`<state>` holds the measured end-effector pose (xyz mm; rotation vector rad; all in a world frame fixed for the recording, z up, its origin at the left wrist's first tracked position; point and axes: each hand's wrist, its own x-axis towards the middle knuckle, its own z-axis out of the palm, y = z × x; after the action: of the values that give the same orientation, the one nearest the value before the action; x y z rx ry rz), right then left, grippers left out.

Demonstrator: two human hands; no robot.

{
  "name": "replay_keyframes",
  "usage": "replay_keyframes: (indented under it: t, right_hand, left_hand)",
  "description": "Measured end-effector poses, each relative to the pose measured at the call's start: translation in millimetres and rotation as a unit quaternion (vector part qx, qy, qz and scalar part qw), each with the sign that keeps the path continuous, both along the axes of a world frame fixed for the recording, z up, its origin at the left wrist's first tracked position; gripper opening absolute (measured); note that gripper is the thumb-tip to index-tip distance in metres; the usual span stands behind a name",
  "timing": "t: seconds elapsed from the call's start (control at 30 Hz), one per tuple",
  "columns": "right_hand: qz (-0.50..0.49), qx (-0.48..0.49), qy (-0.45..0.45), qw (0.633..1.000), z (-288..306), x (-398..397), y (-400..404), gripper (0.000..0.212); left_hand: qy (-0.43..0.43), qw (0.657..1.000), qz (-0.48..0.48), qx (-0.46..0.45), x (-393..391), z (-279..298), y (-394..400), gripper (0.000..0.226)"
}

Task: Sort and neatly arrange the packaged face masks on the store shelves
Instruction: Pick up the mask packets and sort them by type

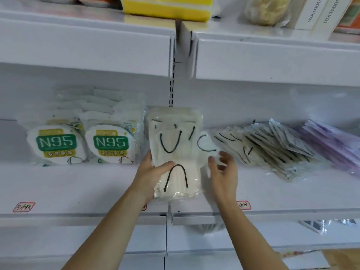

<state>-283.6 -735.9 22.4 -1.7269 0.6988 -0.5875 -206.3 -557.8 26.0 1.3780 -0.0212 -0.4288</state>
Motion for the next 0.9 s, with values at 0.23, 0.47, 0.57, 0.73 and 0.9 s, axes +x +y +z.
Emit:
replay_keyframes:
  t: [0.23, 0.47, 0.57, 0.73, 0.9]
  right_hand:
    - [0.100, 0.292, -0.036, 0.950, 18, 22, -2, 0.048]
    - [0.105, 0.012, 0.004, 0.994, 23, 37, 4, 0.038]
    - [0.064, -0.071, -0.009, 0.995, 33, 37, -4, 0.027]
    - [0.058, -0.096, -0.039, 0.993, 42, 46, -23, 0.029]
    - [0.152, -0.049, 0.027, 0.987, 27, 45, -6, 0.028]
  left_hand:
    - [0.097, 0.990, -0.020, -0.104, 0, 2, 10, 0.034]
    - [0.116, 0.985, -0.064, -0.110, 0, 9, 14, 0.031]
    - [0.109, 0.984, -0.068, -0.123, 3, 4, 16, 0.041]
    - [0.120, 0.978, -0.070, -0.156, 2, 6, 11, 0.043]
    - [0.159, 0.970, -0.082, -0.165, 2, 7, 5, 0.053]
